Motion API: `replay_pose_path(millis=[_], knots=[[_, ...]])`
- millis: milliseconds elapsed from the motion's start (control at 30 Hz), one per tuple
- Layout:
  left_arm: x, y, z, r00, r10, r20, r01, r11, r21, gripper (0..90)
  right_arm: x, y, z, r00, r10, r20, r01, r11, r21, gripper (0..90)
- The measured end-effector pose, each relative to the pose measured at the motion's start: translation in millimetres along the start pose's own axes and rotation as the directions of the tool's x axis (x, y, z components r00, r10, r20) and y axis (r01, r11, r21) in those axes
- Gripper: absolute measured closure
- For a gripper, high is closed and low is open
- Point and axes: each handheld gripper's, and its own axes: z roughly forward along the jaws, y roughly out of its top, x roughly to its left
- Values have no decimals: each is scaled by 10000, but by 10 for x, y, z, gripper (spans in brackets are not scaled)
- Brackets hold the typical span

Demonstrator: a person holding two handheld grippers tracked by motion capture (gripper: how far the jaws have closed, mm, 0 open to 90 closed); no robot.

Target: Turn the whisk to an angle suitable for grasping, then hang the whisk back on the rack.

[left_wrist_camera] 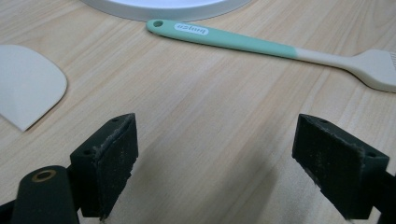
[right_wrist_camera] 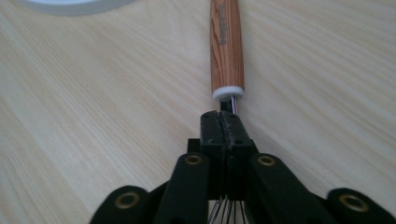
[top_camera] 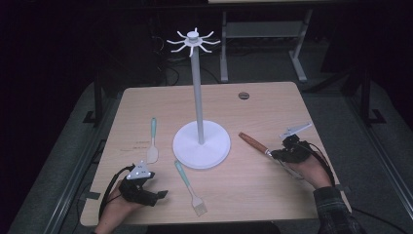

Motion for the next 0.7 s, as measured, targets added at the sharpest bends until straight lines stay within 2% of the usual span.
replay_pose_path(millis=[67, 133, 300, 533, 700], knots=[[-4, -2, -4, 10000, -6, -3, 6, 10000, -26, 139, 4, 11, -15, 9999, 53, -105, -53, 10000, -22, 836], [-11, 0, -7, 10000, -23, 8, 23, 10000, -11, 139, 11, 50, -43, 9997, 88, -237, -92, 9998, -186, 747], [-22, 7, 0, 10000, 52, 47, -52, 10000, -26, 139, 32, 149, -46, 9992, 166, -365, -168, 9998, -63, 639], [-29, 7, -4, 9999, 110, 118, -110, 9999, 10, 139, 48, 325, 2, 10000, -40, 9, 40, 9999, 99, 606], [-38, 9, 1, 9998, 139, 161, -139, 9999, -7, 140, 55, 476, 124, 9987, -412, 287, 394, 9975, 592, 600]])
